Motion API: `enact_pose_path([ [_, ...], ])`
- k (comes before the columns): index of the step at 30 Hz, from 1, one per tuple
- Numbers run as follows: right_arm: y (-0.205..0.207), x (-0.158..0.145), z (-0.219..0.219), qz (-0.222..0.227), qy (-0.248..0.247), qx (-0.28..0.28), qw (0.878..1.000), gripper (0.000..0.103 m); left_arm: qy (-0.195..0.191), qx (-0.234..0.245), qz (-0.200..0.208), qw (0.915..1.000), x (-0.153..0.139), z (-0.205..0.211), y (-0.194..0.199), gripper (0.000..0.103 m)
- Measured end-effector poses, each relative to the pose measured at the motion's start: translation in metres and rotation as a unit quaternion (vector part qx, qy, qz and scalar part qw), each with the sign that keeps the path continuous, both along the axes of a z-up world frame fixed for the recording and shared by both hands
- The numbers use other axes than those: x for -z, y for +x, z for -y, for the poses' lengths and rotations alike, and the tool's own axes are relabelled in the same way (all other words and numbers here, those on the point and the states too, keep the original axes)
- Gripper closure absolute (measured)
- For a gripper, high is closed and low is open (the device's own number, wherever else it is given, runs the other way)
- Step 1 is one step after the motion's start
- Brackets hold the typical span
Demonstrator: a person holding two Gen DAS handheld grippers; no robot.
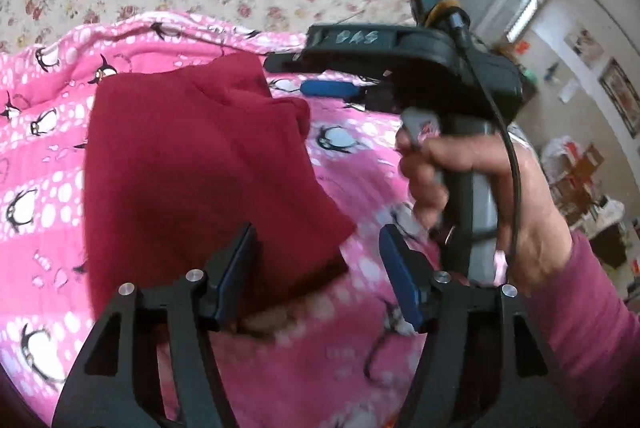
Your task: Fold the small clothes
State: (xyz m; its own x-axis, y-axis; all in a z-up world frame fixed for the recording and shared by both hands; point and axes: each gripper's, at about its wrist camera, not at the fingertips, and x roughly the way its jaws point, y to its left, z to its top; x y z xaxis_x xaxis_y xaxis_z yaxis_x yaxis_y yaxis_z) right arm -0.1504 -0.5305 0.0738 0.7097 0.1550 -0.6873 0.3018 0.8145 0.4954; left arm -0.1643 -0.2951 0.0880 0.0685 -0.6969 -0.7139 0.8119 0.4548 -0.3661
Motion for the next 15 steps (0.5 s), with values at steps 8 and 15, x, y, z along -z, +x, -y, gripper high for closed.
enact_pose_path([
  [8, -0.021, -0.052, -0.084, 0.043, -0.106, -0.127, 0.985, 0.053, 0.02, -0.087, 0.054, 0.9946, -0.009, -0.05, 0.023, 0.039],
  [15, -0.033, 0.006, -0.083, -0.049, -0.149, -0.072, 0.985, 0.062, 0.063, -0.11, 0.044, 0.9909, 0.026, -0.052, 0.036, 0.039],
])
